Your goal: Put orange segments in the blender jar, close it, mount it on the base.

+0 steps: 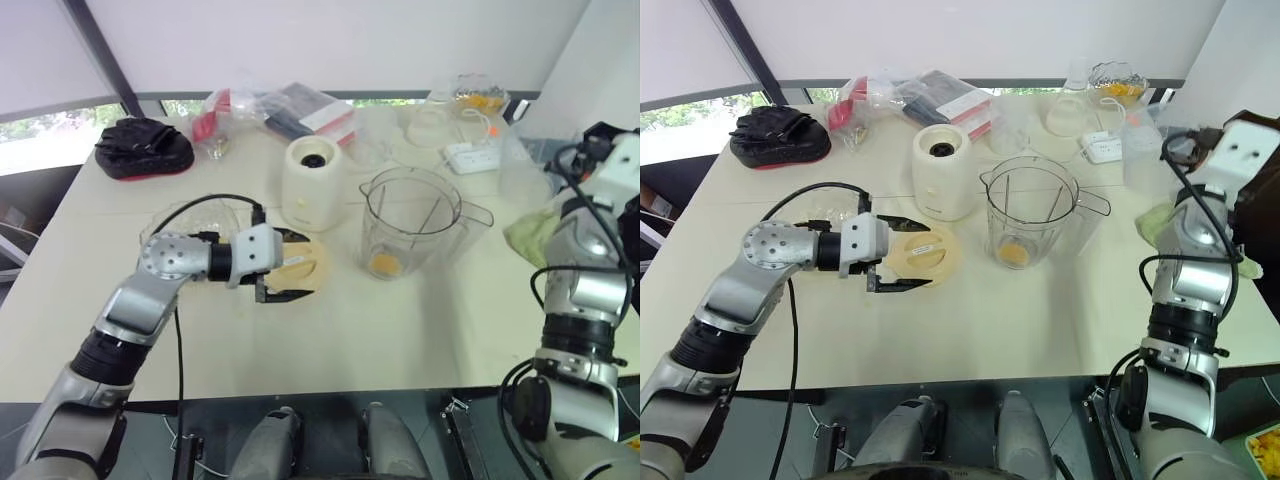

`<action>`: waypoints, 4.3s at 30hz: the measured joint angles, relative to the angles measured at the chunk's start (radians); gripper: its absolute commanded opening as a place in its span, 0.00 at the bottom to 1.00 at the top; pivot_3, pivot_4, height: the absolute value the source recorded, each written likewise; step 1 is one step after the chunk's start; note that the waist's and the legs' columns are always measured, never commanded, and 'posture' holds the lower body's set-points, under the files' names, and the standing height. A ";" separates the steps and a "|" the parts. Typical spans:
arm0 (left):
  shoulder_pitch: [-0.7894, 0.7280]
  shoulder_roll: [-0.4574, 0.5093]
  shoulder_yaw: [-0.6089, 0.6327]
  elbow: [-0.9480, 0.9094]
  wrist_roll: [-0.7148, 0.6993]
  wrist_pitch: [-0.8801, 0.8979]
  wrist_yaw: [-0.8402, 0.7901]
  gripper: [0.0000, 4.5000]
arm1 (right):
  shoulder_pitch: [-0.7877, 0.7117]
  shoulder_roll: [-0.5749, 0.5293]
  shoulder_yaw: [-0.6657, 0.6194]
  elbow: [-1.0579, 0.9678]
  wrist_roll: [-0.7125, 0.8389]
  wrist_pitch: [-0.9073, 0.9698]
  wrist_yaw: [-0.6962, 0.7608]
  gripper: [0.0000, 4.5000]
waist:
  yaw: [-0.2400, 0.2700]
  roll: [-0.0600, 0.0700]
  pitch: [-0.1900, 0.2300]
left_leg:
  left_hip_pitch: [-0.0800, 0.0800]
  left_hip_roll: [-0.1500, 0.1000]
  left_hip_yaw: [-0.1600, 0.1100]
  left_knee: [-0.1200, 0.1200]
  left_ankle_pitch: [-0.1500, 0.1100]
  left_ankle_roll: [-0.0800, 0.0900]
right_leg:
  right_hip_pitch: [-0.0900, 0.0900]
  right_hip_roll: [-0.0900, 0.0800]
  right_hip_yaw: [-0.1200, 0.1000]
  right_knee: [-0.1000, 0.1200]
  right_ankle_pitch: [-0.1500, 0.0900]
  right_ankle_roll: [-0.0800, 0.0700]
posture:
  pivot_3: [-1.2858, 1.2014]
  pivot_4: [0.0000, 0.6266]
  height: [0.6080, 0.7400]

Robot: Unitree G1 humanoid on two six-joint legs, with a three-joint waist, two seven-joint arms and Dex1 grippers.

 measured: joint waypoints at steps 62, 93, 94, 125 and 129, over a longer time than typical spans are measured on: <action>-0.127 -0.005 -0.125 0.331 0.291 -0.594 -0.065 1.00 | 0.122 -0.265 0.268 -0.341 -0.320 -0.291 0.504 0.01 | 0.004 -0.001 0.001 | 0.000 0.000 0.001 -0.001 0.000 0.001 | -0.001 0.000 0.000 0.000 0.000 0.000 | 0.52 0.24 1.00; -0.126 -0.005 -0.131 0.340 0.298 -0.609 -0.068 1.00 | 0.151 -0.234 0.248 -0.359 -0.329 -0.223 0.547 0.01 | 0.004 -0.001 0.001 | 0.000 0.000 0.001 0.000 0.000 0.001 | -0.001 0.000 0.000 0.000 0.000 0.000 | 0.52 0.24 1.00; -0.126 -0.005 -0.131 0.340 0.299 -0.609 -0.068 1.00 | 0.152 -0.219 0.234 -0.359 -0.312 -0.192 0.542 0.01 | 0.004 -0.001 0.001 | 0.000 0.000 0.001 0.000 0.000 0.001 | -0.001 0.000 0.000 0.000 0.000 0.000 | 0.52 0.24 1.00; -0.131 0.029 -0.137 0.366 0.353 -0.673 -0.076 1.00 | 0.130 0.250 -0.307 -0.078 0.206 0.197 -0.036 0.01 | -0.003 0.000 0.000 | 0.000 0.000 0.001 0.000 0.000 0.001 | -0.001 0.000 0.000 0.003 0.000 0.000 | 0.52 0.24 1.00; -0.141 0.030 -0.143 0.374 0.359 -0.678 -0.075 1.00 | 0.130 0.260 -0.306 -0.030 0.220 0.151 -0.058 0.01 | -0.003 0.000 0.000 | 0.000 0.000 0.001 0.000 0.000 0.001 | -0.001 0.000 0.000 0.003 0.000 0.000 | 0.52 0.24 1.00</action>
